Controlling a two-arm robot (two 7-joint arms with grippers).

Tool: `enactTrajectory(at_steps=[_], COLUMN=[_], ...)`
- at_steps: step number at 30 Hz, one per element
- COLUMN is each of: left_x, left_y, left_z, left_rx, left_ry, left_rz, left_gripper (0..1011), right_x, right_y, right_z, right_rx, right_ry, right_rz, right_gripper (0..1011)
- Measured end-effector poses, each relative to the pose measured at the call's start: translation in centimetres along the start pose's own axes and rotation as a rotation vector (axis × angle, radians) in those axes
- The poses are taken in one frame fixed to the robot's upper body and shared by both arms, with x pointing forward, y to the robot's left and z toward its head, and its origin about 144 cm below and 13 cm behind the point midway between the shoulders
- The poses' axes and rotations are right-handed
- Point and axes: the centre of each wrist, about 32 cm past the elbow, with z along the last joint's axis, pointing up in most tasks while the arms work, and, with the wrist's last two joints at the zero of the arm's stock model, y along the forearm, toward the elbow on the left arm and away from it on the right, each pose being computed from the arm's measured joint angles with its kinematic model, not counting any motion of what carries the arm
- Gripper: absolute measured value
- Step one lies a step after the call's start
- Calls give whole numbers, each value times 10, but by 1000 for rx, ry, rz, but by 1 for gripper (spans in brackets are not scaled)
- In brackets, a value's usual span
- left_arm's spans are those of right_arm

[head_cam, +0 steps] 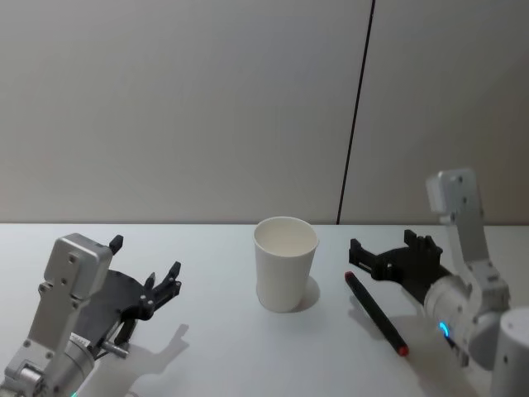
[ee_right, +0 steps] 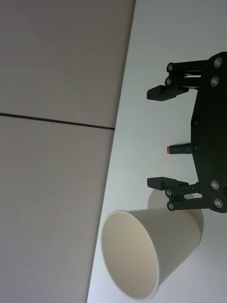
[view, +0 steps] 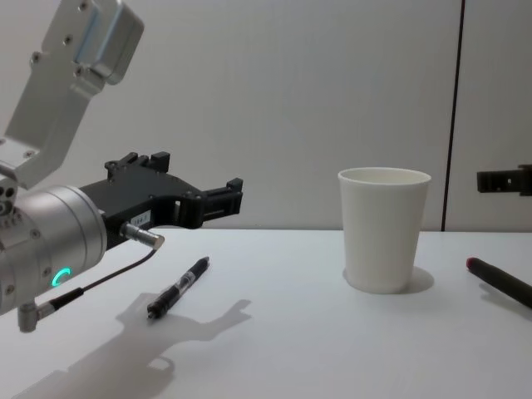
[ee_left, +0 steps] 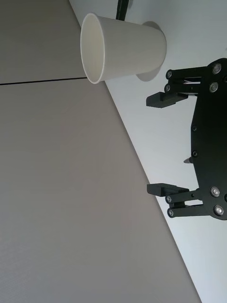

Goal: Place the pen into the pen holder.

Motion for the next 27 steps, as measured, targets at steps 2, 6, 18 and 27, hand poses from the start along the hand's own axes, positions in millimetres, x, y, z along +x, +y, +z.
enactTrajectory(at_steps=[2, 6, 18, 27], left_x=[0, 0, 0, 0], left_y=[0, 0, 0, 0], left_z=[0, 0, 0, 0], left_rx=[0, 0, 0, 0], left_ry=[0, 0, 0, 0], left_rz=[0, 0, 0, 0], left_gripper=[1004, 1004, 1003, 1004], right_x=[2, 6, 5, 3], right_y=[3, 11, 29, 42], right_z=[5, 18, 36, 37], right_rx=[-22, -94, -251, -308], right_ry=[2, 4, -24, -39], right_rz=[-5, -14, 28, 26], right_gripper=[1001, 1001, 1001, 1001])
